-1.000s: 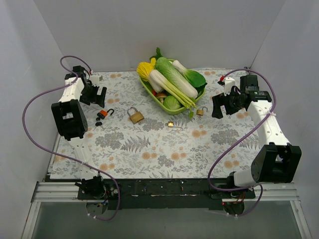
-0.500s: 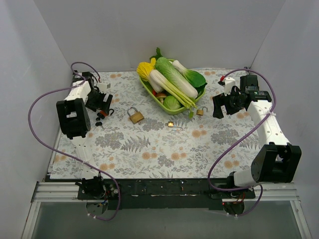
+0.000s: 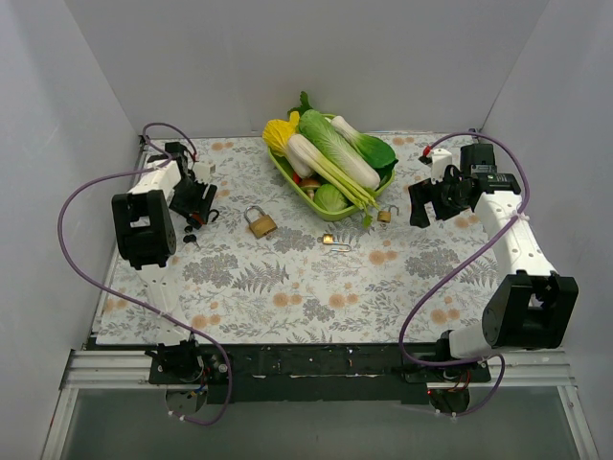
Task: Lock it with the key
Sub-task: Pick up the lock from the center of the board.
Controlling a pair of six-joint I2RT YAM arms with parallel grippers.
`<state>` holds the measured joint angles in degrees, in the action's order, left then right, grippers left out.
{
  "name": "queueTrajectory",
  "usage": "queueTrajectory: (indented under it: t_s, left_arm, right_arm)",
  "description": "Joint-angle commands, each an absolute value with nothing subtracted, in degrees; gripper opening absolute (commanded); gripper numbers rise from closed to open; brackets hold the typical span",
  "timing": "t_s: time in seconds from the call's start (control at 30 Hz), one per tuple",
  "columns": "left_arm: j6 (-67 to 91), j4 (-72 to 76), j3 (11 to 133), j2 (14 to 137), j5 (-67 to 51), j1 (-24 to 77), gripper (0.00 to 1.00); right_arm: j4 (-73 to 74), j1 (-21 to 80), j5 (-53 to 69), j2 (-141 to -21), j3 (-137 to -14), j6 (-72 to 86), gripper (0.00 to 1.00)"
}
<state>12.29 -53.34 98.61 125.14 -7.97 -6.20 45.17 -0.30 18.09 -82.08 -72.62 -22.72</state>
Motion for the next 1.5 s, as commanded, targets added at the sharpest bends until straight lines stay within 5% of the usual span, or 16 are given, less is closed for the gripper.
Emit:
queueTrajectory:
  t_s: [0.0,0.23,0.4,0.8,0.97,1.47]
  left_arm:
    - [15.0,-49.4,94.1,122.3,-4.7,-5.0,0.6]
    - [22.7,-48.3,93.5,121.8,-2.7,-4.0,0.35]
    - [34.9,-56.3,104.3,121.0,-11.6,-3.8,0.0]
    - [68.6,-49.8,101.7,102.8,-25.0,6.8,0.0]
    - [92.4,-34.4,85.8,95.1,-27.3,10.1,0.0]
    - [105.6,-31.7,88.0,94.5,-20.2,18.6,0.0]
  right_arm:
    - [45.4,-0.1,18.6,-82.3,-75.5,-22.8,0.98]
    - [45.4,-0.1,18.8,-82.6,-77.0,-22.3,0.98]
    - [43.8,-0.1,22.7,-81.8,-80.2,-19.4,0.98]
    - [21.1,7.4,33.3,-79.7,-80.9,4.6,0.98]
    - [8.8,13.9,29.4,-79.6,-74.8,13.6,0.98]
    - [4.3,34.7,13.9,-92.9,-83.0,22.8,0.92]
